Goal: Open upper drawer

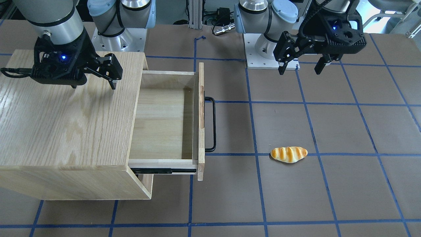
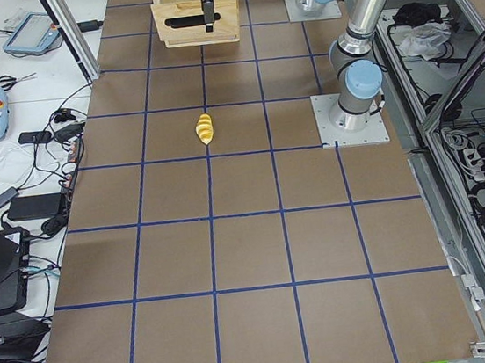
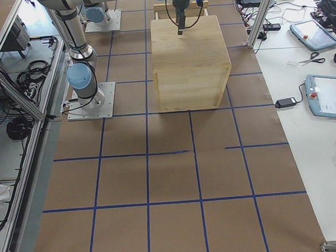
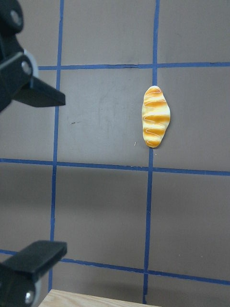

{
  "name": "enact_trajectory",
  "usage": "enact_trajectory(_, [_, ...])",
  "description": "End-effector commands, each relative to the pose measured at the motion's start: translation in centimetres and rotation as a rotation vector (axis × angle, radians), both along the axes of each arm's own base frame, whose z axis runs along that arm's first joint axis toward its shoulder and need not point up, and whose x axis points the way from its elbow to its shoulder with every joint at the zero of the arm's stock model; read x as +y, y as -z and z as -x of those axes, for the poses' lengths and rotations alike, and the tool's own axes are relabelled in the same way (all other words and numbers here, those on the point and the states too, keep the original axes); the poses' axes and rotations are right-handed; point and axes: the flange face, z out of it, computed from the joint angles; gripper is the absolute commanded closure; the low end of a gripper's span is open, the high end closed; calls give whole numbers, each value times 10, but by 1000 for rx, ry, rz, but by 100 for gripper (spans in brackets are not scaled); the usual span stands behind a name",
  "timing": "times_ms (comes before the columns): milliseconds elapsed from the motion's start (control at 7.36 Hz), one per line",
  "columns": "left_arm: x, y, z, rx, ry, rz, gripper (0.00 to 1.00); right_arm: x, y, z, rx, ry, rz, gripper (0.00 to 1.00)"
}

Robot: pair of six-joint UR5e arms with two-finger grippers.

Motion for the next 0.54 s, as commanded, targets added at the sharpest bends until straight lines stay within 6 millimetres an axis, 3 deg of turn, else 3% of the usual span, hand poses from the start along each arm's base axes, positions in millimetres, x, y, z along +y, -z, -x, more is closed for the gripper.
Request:
enact_trajectory(0, [-5,8,2,2,4,35,0,0,0,0,0,0,1,0])
enact_trajectory(407, [-5,8,6,-1,13,43,0,0,0,0,0,-2,1,0])
